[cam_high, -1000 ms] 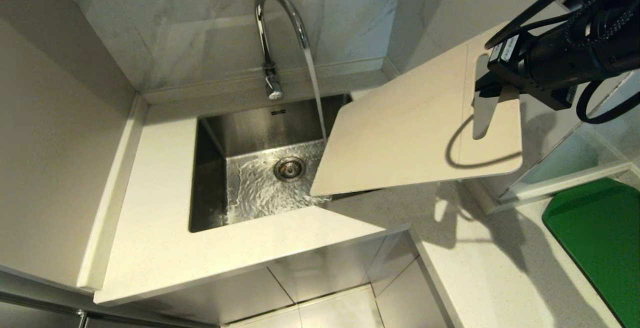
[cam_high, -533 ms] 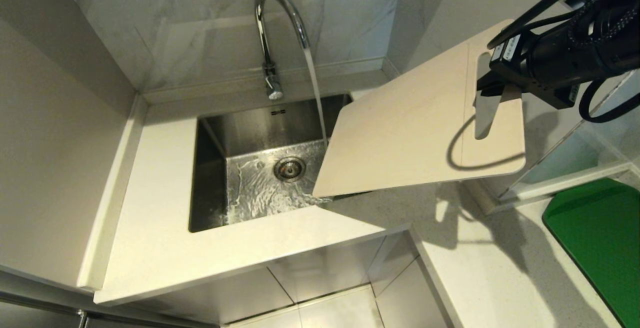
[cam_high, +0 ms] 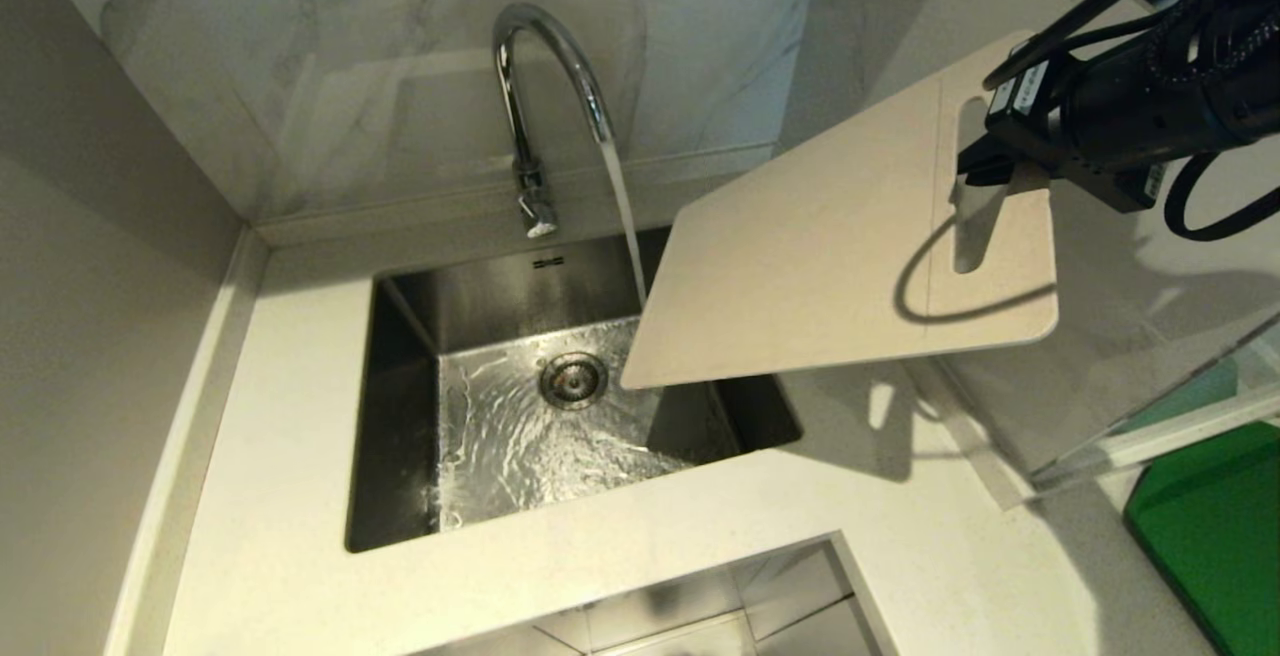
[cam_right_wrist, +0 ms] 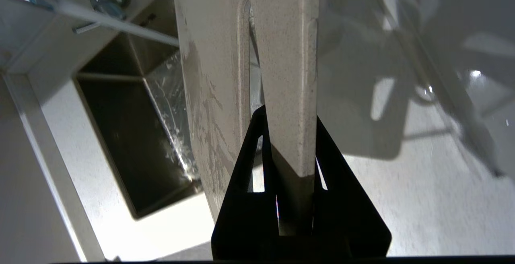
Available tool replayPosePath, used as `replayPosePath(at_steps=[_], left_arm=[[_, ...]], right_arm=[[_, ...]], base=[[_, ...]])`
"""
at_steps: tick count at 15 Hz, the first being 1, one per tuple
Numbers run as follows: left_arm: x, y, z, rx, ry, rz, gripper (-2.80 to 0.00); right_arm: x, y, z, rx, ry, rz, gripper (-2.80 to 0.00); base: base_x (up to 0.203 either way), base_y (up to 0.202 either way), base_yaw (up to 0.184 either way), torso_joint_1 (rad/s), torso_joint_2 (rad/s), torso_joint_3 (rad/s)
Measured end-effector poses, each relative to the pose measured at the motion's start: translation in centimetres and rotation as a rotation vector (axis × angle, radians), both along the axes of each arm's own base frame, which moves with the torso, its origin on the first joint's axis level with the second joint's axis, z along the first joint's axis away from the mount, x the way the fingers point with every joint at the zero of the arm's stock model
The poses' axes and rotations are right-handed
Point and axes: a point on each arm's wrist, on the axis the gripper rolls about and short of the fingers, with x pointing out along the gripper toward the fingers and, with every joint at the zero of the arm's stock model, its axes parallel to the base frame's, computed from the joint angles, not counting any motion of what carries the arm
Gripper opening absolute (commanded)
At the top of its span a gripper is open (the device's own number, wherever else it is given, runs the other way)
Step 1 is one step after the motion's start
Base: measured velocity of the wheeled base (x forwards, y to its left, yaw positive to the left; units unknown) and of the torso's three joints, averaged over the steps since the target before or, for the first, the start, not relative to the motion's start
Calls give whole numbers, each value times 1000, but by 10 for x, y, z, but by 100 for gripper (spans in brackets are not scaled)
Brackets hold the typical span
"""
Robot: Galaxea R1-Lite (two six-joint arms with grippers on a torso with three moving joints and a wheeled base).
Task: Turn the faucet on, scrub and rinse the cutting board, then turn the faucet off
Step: Scrub the cutting board underwater
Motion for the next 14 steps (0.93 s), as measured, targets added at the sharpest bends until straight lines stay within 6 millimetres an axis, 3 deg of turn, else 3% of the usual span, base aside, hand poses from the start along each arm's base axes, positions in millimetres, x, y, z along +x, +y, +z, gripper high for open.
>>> replayPosePath(at_steps=[6, 14], left_arm=[[0, 0, 0, -3, 0, 0, -280], [0, 0, 0, -10, -2, -2, -280]], right_arm=[[-2, 0, 1, 2, -4, 0, -280], [3, 1, -2, 9, 11, -2, -280]], base=[[186, 0, -9, 4, 4, 3], [0, 0, 0, 0, 0, 0]])
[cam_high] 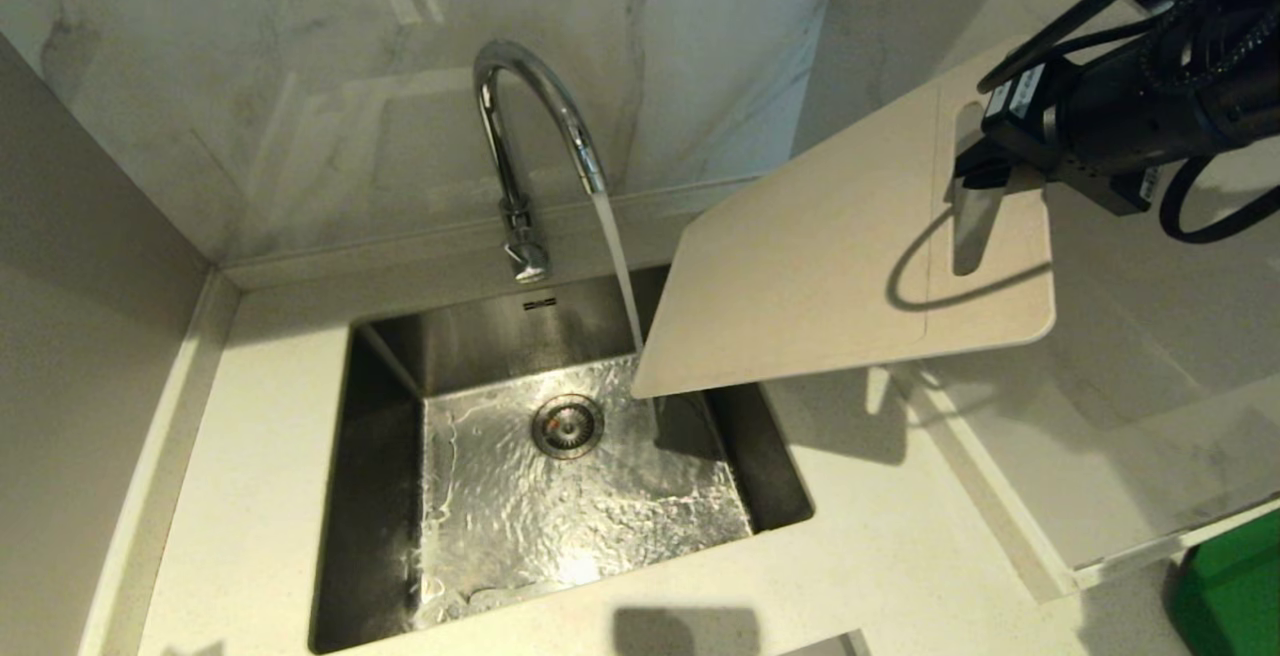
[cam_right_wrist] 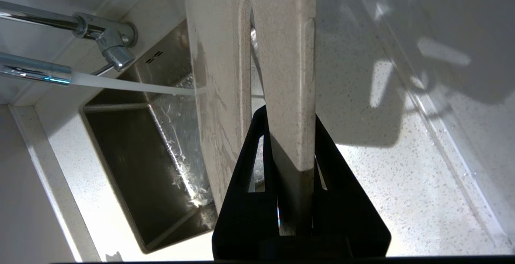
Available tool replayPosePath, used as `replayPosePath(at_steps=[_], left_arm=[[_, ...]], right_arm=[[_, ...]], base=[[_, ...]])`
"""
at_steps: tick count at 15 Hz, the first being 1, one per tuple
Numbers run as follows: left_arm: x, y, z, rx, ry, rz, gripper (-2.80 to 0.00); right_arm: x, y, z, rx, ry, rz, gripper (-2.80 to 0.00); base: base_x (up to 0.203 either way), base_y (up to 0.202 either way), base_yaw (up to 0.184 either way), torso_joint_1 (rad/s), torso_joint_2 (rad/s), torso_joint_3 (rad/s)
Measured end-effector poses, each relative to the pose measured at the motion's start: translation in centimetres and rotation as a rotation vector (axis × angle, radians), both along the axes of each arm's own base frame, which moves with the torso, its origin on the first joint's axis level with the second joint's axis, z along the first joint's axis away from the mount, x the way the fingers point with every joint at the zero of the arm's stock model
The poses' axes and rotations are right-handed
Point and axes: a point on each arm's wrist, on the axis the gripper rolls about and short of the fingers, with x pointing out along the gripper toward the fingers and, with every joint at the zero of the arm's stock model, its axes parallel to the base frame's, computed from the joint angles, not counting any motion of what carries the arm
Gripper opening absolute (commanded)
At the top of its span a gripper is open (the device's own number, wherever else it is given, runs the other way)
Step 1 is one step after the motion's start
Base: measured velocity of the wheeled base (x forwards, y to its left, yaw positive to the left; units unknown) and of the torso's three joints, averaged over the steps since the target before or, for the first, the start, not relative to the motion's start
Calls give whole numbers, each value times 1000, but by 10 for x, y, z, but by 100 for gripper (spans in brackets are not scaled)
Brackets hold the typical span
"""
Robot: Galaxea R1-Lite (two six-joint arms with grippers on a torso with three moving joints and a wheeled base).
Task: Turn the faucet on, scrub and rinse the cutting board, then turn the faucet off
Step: Scrub the cutting board underwater
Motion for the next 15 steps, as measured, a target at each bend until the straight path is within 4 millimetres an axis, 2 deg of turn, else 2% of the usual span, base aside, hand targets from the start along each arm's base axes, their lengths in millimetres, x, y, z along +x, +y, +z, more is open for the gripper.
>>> replayPosePath(at_steps=[3, 9, 15], left_arm=[[0, 0, 0, 0, 0, 0, -280], [0, 0, 0, 0, 0, 1, -280], [0, 0, 0, 0, 1, 2, -280]], right_arm=[[17, 4, -10, 5, 22, 5, -280], [77, 24, -43, 141, 37, 10, -280], [99, 48, -73, 204, 144, 70, -280]], base=[[0, 0, 0, 0, 0, 0], [0, 0, 0, 0, 0, 0], [0, 0, 0, 0, 0, 0]])
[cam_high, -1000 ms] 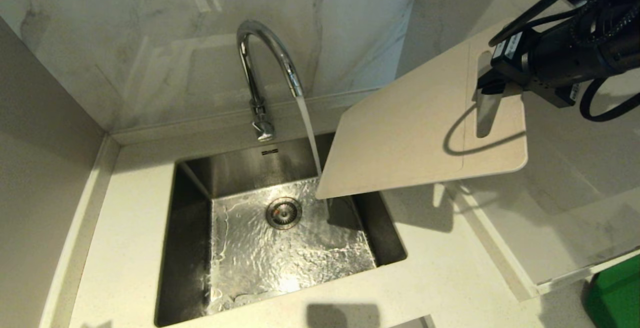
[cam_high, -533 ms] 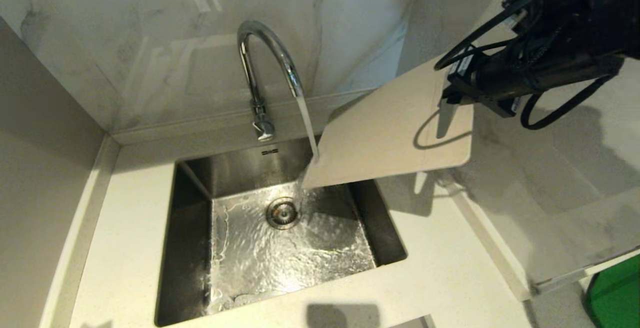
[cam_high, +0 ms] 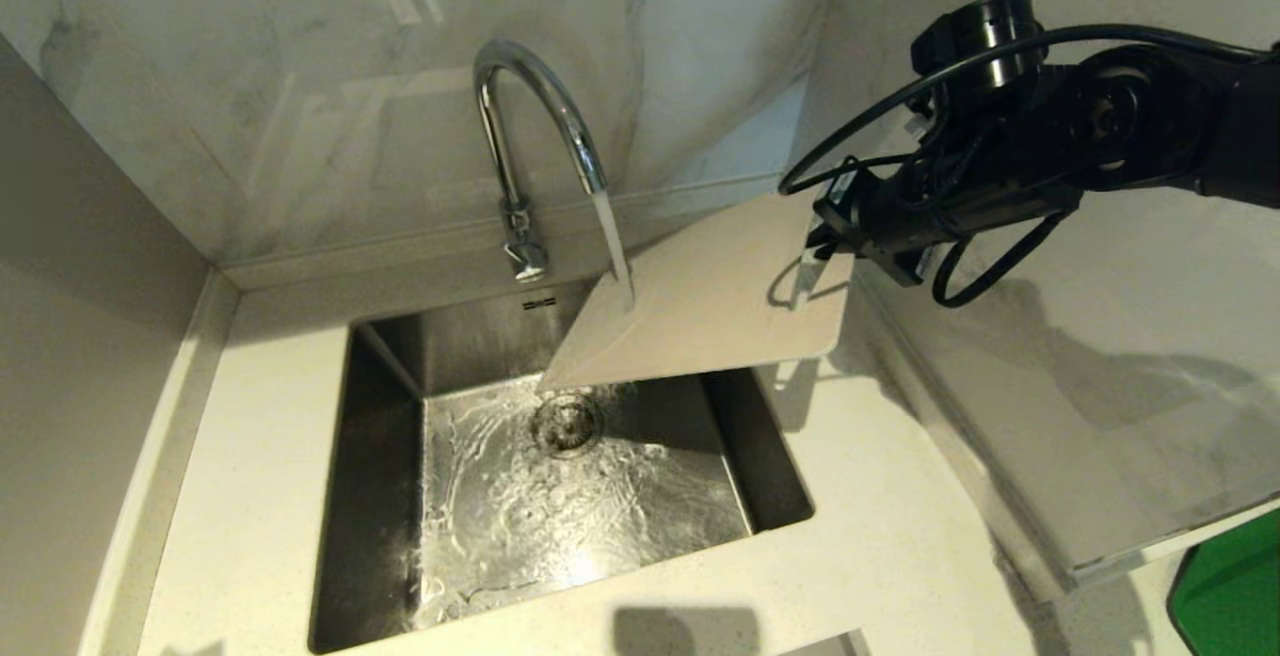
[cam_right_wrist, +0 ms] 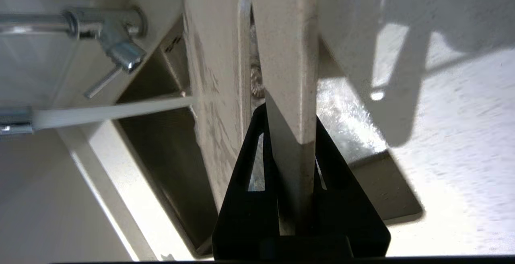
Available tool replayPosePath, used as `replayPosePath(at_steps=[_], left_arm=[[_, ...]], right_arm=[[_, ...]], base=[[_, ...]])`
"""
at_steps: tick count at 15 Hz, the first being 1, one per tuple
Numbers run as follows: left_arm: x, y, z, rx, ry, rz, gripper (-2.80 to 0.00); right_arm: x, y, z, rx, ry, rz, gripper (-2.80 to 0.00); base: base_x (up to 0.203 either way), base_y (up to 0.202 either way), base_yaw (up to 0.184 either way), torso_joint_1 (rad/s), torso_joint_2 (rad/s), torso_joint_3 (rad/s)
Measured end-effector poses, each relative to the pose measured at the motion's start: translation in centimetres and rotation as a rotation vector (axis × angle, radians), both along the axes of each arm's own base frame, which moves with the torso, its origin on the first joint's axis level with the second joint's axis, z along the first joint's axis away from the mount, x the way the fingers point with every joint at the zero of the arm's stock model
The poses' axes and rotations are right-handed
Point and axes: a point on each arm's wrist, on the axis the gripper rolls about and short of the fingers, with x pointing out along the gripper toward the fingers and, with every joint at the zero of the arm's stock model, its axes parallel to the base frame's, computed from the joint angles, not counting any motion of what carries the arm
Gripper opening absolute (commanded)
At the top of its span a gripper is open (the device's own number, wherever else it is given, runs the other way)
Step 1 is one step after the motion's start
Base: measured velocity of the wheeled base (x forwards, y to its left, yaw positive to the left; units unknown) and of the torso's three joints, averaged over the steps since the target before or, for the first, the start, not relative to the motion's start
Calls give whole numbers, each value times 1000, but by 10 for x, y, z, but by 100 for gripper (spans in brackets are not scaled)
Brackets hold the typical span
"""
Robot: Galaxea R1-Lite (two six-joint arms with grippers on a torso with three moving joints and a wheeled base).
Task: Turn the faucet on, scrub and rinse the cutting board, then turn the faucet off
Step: Scrub the cutting board underwater
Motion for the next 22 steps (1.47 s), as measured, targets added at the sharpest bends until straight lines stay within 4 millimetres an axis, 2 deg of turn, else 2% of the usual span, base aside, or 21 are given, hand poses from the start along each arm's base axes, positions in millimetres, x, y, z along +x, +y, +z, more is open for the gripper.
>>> replayPosePath(at_steps=[6, 9, 13, 18, 22], left_arm=[[0, 0, 0, 0, 0, 0, -280], [0, 0, 0, 0, 0, 0, -280], [0, 0, 0, 0, -1, -1, -280], [0, 0, 0, -2, 4, 1, -280], [-2, -1, 4, 49, 3, -39, -280]], right_arm=[[-9, 31, -3, 16, 31, 71, -280], [-16, 35, 0, 15, 26, 86, -280], [-38, 27, 13, -20, 41, 100, -280], [-85, 7, 37, -245, 8, 156, -280], [-118, -5, 57, -290, -37, 128, -280]], base=[[0, 0, 0, 0, 0, 0], [0, 0, 0, 0, 0, 0], [0, 0, 0, 0, 0, 0], [0, 0, 0, 0, 0, 0], [0, 0, 0, 0, 0, 0]])
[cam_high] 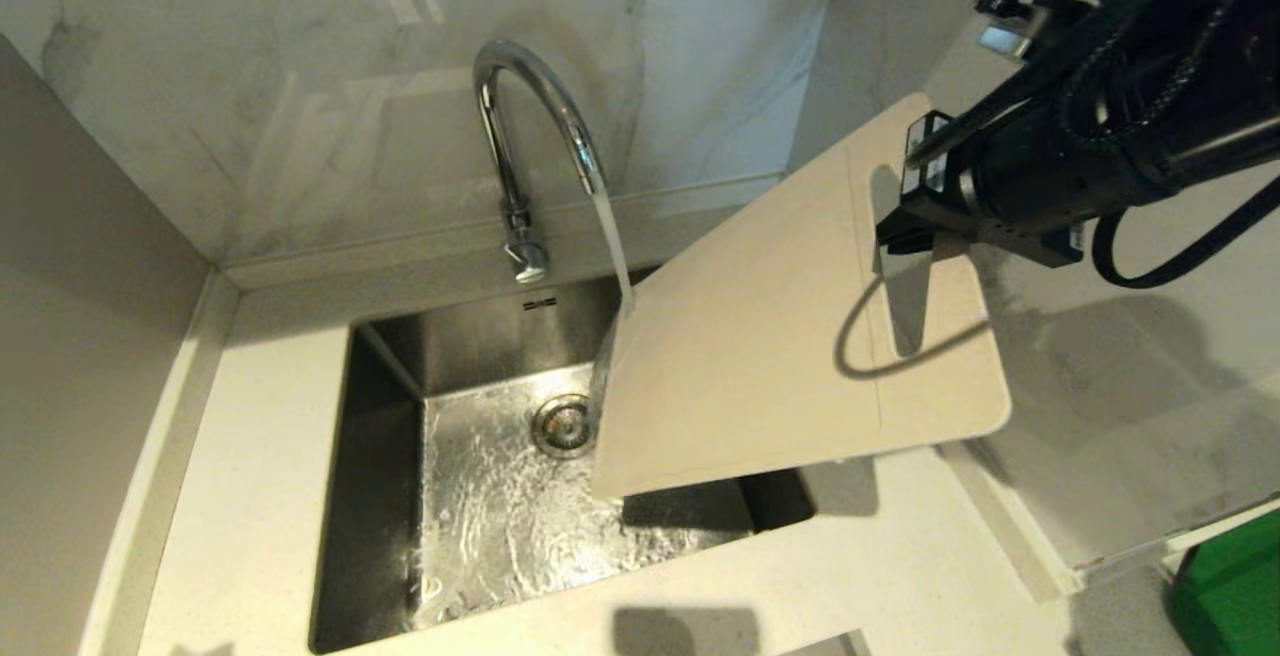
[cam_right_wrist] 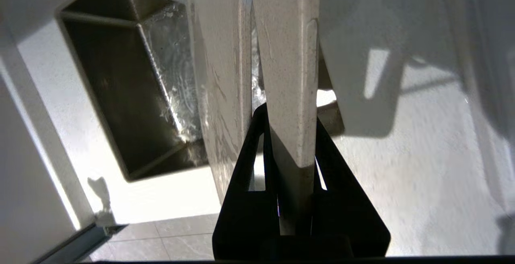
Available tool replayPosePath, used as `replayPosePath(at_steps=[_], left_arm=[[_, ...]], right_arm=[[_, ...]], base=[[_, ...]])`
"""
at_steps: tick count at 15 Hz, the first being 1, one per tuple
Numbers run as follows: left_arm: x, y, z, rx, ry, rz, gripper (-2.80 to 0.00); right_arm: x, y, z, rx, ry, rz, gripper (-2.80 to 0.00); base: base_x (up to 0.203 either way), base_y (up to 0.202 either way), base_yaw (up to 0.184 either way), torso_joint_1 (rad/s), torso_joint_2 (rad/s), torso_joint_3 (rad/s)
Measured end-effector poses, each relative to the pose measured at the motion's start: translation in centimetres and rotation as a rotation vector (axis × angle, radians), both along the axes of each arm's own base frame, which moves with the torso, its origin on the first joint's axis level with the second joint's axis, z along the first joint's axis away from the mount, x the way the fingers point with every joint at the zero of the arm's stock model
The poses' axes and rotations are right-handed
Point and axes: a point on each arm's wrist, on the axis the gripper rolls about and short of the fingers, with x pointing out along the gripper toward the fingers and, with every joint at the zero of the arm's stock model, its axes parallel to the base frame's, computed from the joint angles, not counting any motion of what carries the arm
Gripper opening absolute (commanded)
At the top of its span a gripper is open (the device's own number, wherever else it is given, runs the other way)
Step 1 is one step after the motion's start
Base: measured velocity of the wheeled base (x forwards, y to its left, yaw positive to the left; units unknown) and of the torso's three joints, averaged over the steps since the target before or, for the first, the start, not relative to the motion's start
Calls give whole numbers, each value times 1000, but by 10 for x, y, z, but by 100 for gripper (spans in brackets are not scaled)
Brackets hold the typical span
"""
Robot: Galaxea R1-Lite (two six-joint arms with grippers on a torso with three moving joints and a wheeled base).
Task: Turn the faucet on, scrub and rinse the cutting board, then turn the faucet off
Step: Scrub the cutting board underwater
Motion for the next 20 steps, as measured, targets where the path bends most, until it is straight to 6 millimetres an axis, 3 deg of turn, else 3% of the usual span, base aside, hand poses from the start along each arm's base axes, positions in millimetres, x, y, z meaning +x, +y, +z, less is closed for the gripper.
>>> replayPosePath(at_steps=[5, 8, 11, 15, 18, 20], left_arm=[[-15, -5, 46, -2, 54, -218, -280], [-2, -7, 86, -50, 111, -317, -280], [41, -9, 133, -106, 150, -409, -280], [131, -16, 193, -222, 175, -634, -280], [187, -45, 223, -313, 226, -868, -280], [213, -71, 223, -353, 303, -973, -280]], right_arm=[[-32, -11, 3, 5, 30, -2, -280], [-36, -11, -3, 44, 62, 2, -280], [-43, -13, 3, 50, 24, 6, -280], [-57, -18, 9, 81, 8, -5, -280], [-61, -19, 8, 85, 10, -6, -280], [-61, -19, 9, 85, 6, -5, -280]], base=[[0, 0, 0, 0, 0, 0], [0, 0, 0, 0, 0, 0], [0, 0, 0, 0, 0, 0], [0, 0, 0, 0, 0, 0], [0, 0, 0, 0, 0, 0], [0, 0, 0, 0, 0, 0]])
